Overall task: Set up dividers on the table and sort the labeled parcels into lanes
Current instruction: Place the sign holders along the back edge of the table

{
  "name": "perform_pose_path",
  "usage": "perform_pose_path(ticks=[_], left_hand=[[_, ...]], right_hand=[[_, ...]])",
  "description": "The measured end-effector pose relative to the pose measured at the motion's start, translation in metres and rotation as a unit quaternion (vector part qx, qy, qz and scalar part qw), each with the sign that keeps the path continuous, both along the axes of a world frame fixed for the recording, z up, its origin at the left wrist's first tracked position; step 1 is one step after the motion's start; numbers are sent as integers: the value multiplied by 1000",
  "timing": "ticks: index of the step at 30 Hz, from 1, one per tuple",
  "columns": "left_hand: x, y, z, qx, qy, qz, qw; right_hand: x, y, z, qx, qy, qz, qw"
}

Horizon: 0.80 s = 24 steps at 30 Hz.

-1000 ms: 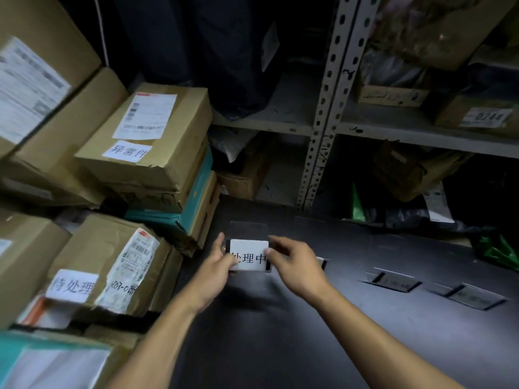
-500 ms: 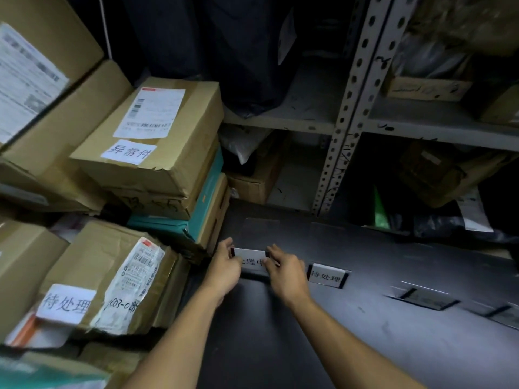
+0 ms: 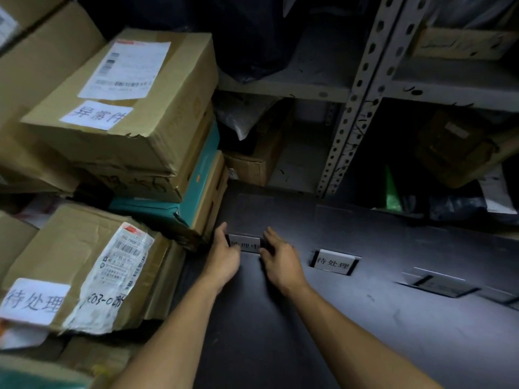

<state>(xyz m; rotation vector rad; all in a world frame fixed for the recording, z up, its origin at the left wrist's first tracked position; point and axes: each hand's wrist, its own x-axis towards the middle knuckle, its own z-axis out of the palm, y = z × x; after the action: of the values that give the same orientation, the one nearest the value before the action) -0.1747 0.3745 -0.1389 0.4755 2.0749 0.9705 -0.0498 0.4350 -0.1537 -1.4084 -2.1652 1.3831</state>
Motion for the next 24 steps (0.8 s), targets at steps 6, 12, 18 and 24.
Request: perform_pose_path(ticks=[6,12,18,24], left_hand=[[24,-12,26,14,117,-7,993],[75,-23,74,63,242,-18,968],[161,9,94,150,194,-164,955],[255,52,74,132,60,-267,953]], right_hand=[[20,-3,34,10,19,-38,999],[79,-5,100,44,70,-109,991],[176,11,133,111,48,-215,969],[281,41,109,110,-11,-320,941]])
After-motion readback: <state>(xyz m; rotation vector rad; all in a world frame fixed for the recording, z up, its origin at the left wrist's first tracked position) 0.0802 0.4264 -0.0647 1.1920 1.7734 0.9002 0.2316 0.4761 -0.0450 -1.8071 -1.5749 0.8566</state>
